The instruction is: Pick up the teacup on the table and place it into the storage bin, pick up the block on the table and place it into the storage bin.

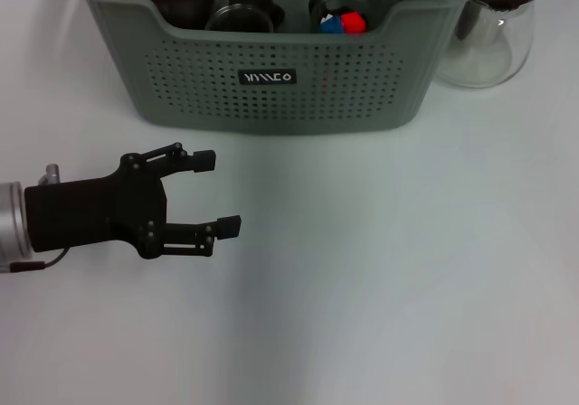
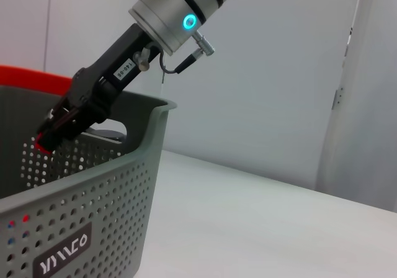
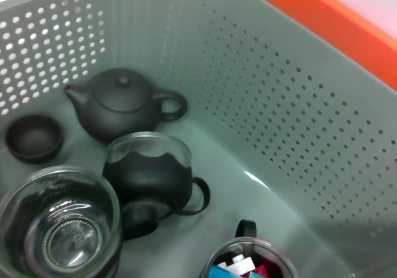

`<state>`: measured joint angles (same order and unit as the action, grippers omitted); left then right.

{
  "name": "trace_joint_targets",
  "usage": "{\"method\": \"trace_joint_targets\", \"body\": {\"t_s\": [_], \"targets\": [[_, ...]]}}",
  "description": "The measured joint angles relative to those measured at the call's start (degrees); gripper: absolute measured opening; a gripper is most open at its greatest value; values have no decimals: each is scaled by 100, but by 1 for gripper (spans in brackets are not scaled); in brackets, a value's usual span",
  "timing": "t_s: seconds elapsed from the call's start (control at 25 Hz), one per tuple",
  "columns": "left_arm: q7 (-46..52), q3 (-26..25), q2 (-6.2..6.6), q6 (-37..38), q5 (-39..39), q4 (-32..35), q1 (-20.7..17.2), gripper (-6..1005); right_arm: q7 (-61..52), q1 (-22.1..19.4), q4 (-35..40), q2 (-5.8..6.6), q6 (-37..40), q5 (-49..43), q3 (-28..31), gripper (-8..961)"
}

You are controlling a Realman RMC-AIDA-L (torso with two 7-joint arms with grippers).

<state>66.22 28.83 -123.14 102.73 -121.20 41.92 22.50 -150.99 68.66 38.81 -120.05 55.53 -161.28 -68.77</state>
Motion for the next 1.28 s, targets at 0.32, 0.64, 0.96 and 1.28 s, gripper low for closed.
{"method": "trace_joint_targets", "body": {"t_s": [0.32, 0.64, 0.96, 1.28], "targets": [[5, 0, 0, -10, 0, 0, 0, 948, -27, -38, -7, -6, -123, 4, -22, 353], [5, -2, 0, 8, -1, 21, -1, 948, 118, -267, 634, -2, -19, 367, 62, 712], [5, -15, 1, 21, -1, 44, -26, 948, 1291, -1805, 2871, 17, 1108, 2761, 65, 816], [8, -164, 0, 109, 0, 25, -48, 948, 3229, -3579, 3621, 23, 2177, 5393, 178, 822]]}}
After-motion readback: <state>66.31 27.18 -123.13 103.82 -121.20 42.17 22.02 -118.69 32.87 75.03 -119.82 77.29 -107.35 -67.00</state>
